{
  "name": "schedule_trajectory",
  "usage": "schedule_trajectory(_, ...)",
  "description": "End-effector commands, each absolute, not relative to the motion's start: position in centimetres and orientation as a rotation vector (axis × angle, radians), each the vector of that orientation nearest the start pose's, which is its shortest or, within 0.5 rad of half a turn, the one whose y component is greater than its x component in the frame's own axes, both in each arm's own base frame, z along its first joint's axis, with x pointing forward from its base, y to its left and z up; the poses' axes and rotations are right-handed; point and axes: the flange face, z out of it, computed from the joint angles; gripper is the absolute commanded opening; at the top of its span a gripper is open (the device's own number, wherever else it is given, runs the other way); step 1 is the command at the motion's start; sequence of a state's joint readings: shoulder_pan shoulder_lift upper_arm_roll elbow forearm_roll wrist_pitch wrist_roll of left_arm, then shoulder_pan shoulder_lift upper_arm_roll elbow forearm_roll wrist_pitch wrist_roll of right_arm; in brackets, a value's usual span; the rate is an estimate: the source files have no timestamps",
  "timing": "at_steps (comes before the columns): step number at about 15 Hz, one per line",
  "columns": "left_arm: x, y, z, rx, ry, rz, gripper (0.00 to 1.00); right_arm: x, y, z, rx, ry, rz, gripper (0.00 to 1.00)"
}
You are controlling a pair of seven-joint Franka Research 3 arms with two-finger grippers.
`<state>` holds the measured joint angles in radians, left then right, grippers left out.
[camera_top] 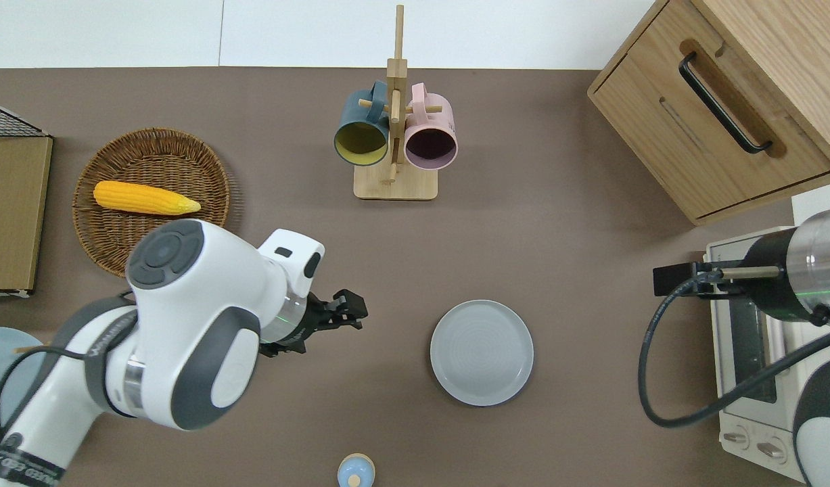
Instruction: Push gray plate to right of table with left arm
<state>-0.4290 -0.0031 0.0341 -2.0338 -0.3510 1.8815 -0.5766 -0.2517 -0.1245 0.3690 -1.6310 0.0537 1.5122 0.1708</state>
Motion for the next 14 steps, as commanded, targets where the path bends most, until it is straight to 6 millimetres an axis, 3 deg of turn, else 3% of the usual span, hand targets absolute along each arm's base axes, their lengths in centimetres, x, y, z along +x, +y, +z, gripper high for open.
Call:
schedule_trajectory(1,51.1,-16.8,45.7,-3.279,-0.304,0.444,0.99,49.8,7.8,65.2,-3.122,0.115,0.012,0.996)
schedule_trajectory(5,53.1,-10.5,47.0,-3.230,-0.094,0.322,0.99,49.8,7.8,65.2,-3.122,0.115,0.012,0.996)
schedule_trajectory(9,53.5,-5.1,49.5,-3.139,0.084,0.238,0.99,49.8,7.8,65.2,-3.122,0.115,0.012,0.996)
schedule_trajectory(11,53.2,-3.7,51.4,-3.124,0.075,0.178,0.99,49.8,7.8,65.2,-3.122,0.115,0.014,0.996)
schedule_trajectory(14,53.2,-3.5,55.6,-3.130,0.069,0.106,0.99,49.8,7.8,65.2,-3.122,0.115,0.012,0.996)
